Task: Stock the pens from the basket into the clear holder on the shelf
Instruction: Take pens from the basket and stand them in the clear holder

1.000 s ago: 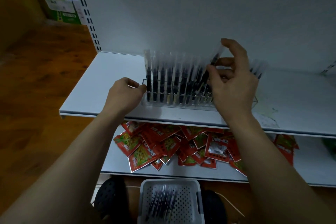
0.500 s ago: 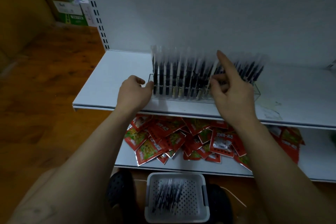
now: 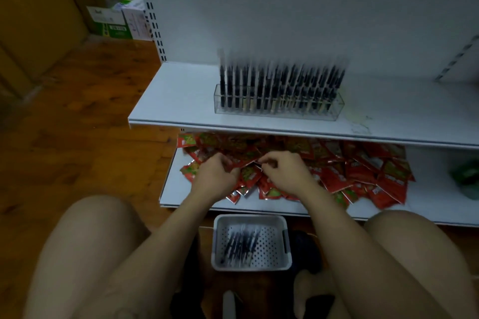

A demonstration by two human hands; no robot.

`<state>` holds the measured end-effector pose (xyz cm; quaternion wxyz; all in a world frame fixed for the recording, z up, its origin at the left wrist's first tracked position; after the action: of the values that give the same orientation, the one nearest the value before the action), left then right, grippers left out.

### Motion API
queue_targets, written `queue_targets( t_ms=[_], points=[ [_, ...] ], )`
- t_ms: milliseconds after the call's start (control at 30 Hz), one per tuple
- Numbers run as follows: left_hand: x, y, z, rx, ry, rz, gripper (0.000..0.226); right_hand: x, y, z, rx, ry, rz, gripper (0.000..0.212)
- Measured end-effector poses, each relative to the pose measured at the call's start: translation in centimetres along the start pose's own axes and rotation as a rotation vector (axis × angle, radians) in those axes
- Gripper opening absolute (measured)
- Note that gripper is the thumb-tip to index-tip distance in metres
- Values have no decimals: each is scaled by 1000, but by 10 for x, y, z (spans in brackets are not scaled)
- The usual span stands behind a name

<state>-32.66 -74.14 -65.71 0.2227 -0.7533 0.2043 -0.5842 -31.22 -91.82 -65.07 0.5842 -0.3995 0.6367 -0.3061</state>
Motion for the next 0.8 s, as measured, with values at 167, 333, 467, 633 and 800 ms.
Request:
queue_targets(
  t_ms=[167, 333, 467, 633, 800],
  points=[
    [-56, 40, -26, -131, -141, 2, 26, 45, 80, -30, -236, 140, 4, 22],
    [-120, 80, -48, -312, -373, 66, 33, 97, 149, -66, -515, 364, 17, 33],
    [-140, 88, -34, -353, -408, 103, 40, 119, 166, -64, -649, 428, -91, 50],
    [-159, 104, -9, -338, -441, 20, 17, 125, 202, -44, -767, 419, -66, 48],
    [-193, 143, -4, -376, -708, -276, 9, 128, 266, -30, -874, 496, -17, 61]
  ],
)
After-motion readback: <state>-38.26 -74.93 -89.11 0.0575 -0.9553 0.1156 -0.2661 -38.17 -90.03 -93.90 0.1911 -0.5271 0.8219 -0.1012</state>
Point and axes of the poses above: each hand's wrist, its own z-axis towards the middle knuckle, its own y-axis out of the palm, x = y × z, the point moved 5 cm from there along z, towards the middle knuckle, and after that the axes turned 8 degrees about -z, right-handed, at the moved point
